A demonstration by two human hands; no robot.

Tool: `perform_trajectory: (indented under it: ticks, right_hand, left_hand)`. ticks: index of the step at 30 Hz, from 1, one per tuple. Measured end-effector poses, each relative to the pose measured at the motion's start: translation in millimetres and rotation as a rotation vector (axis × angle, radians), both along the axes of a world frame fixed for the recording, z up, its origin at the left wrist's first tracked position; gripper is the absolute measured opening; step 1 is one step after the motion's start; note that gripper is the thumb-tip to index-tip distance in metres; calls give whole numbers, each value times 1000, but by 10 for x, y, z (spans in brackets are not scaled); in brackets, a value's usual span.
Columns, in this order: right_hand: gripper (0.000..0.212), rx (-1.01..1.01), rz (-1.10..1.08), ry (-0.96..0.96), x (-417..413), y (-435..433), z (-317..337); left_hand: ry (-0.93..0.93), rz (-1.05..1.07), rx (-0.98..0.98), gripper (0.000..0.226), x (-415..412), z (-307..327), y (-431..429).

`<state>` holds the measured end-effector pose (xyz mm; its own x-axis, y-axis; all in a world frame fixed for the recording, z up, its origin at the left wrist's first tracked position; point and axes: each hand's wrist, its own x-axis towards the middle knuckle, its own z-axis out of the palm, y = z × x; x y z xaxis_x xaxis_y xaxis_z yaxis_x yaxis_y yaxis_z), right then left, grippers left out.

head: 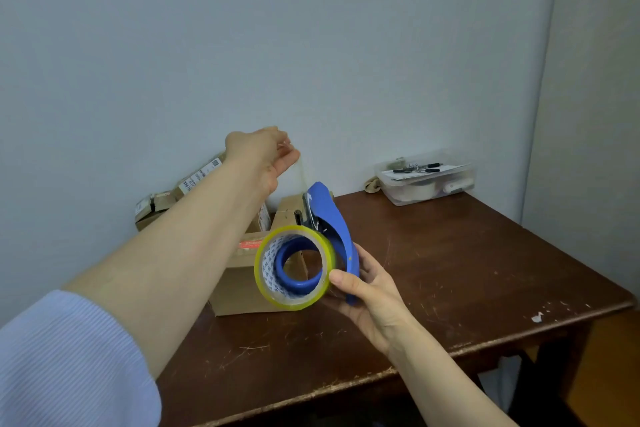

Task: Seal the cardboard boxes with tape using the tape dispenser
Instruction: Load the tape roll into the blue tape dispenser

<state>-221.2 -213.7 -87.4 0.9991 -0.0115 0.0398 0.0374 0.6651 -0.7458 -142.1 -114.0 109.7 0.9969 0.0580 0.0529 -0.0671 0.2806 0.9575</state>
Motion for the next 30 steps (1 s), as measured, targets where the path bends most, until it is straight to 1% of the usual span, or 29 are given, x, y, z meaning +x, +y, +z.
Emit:
perform_trajectory:
  ticks: [5, 6, 8, 10, 13, 16, 17, 18, 19, 20, 21, 25, 28, 30]
  right_hand:
    - [110, 46, 7, -13, -20, 43, -16]
    - [112, 48, 10, -6, -17, 57, -21]
    - [111, 62, 22, 5, -10, 85, -40]
    - [105, 70, 40, 8, -15, 97, -51]
    - [88, -2, 49, 7, -49, 107, -36]
    - [76, -84, 29, 17, -87, 105, -8]
    - [75, -109, 18, 14, -98, 99, 3]
    - [74, -129, 6, 6, -110, 88, 15]
    - [75, -147, -9, 1, -121, 74, 30]
    - [77, -163, -23, -4, -126, 60, 38]
    - [82, -179, -42, -4, -125, 42, 39]
    - [111, -257, -114, 15, -106, -4, 13]
    - [116, -303, -159, -8, -112, 0, 12]
    - [115, -328, -173, -28, -118, 14, 24]
  left_hand:
    - [-7, 20, -16, 12, -5, -39, 53]
    - [-18, 11, -10, 15, -9, -49, 62]
    - [-45, -17, 46, 28, -3, -56, 90]
    - [-55, -50, 160, 32, 6, -43, 135]
    - [-28, -63, 358, 24, 35, -3, 237]
    - [-34, -49, 477, 18, 72, -4, 337]
    - [-35, -34, 502, 22, 97, -27, 377]
    - [-32, -19, 513, 30, 128, -60, 413]
    - [-28, -5, 503, 37, 155, -98, 451]
    - [-21, 11, 482, 39, 171, -139, 492]
    - [-11, 29, 457, 35, 175, -180, 532]
    - [29, 57, 317, 32, 168, -309, 633]
    - [61, 54, 261, 31, 184, -355, 691]
    - [62, 51, 230, 30, 190, -355, 712]
